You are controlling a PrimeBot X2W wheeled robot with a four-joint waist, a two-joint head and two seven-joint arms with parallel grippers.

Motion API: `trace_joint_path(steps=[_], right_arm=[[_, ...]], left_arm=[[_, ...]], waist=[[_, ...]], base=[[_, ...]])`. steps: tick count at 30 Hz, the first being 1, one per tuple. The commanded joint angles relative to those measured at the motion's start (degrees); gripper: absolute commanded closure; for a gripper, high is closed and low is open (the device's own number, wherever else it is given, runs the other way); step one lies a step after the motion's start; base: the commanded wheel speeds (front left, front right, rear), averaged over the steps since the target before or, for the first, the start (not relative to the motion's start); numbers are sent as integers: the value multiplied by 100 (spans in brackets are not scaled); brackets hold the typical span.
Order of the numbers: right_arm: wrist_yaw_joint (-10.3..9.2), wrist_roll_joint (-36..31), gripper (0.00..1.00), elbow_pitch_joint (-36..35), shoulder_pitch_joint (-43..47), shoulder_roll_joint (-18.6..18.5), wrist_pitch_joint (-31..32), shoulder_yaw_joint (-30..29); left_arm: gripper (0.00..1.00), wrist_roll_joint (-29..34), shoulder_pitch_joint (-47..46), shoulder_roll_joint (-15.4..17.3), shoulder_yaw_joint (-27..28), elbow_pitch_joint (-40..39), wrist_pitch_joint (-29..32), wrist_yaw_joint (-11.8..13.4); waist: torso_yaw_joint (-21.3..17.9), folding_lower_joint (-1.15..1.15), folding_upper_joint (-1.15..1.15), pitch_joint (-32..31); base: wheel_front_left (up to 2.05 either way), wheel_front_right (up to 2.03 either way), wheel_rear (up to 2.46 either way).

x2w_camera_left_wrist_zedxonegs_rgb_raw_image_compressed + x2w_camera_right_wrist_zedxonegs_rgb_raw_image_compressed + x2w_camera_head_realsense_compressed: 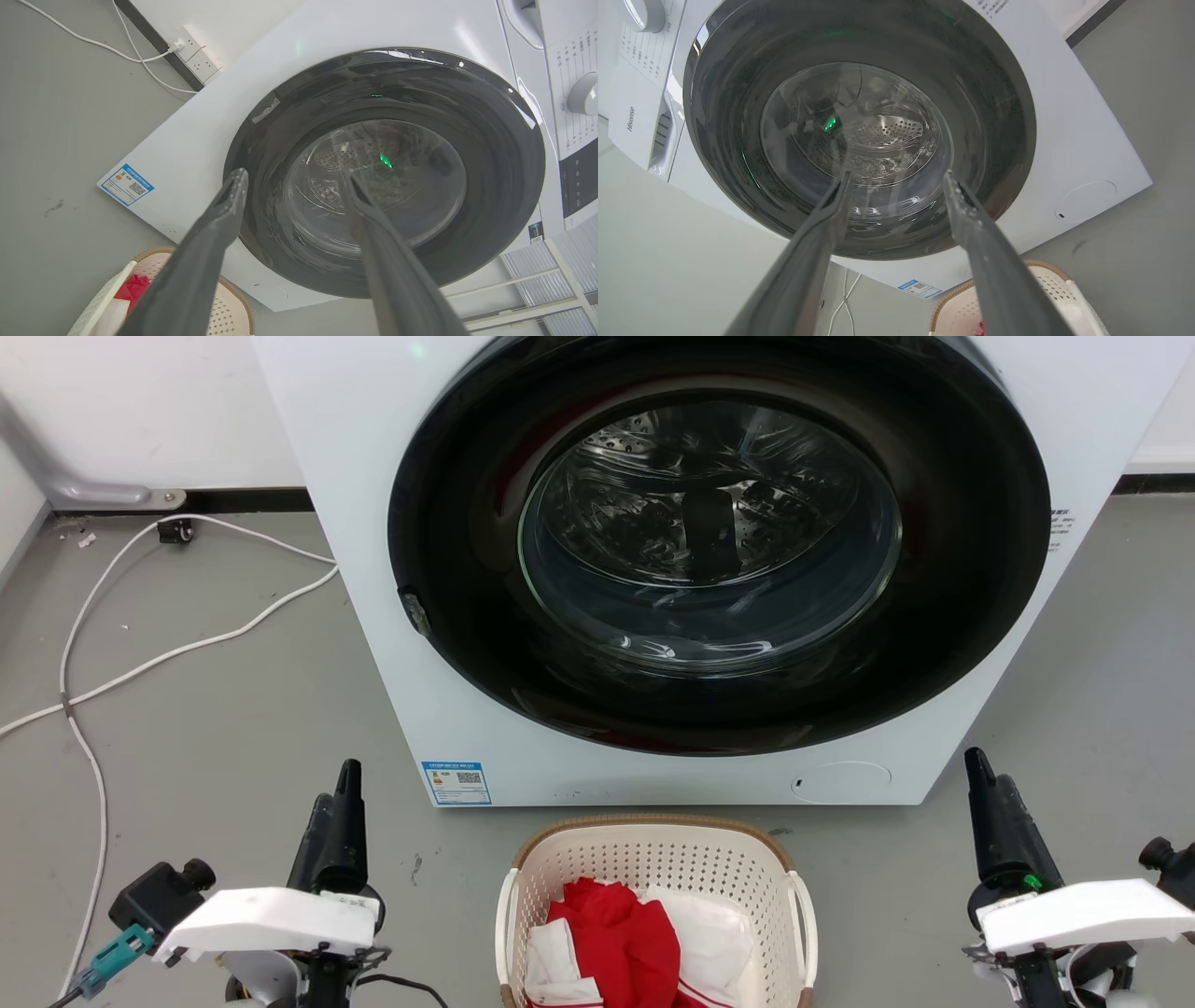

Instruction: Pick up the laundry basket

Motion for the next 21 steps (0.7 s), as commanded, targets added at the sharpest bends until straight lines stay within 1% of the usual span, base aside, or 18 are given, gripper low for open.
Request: trace_joint_path(steps=[1, 21], right_arm=[[0, -242, 0, -139, -12, -26, -64, 27], [0, -1846, 0, -447, 114, -34, -429, 132]], left_arm=[[0, 235, -34, 23, -38, -125, -63, 32], [0, 1734, 57, 30, -269, -391, -426, 208]], waist=[[0, 0, 0, 0], [12, 0, 0, 13]], base=[[0, 0, 0], [0, 0, 0]])
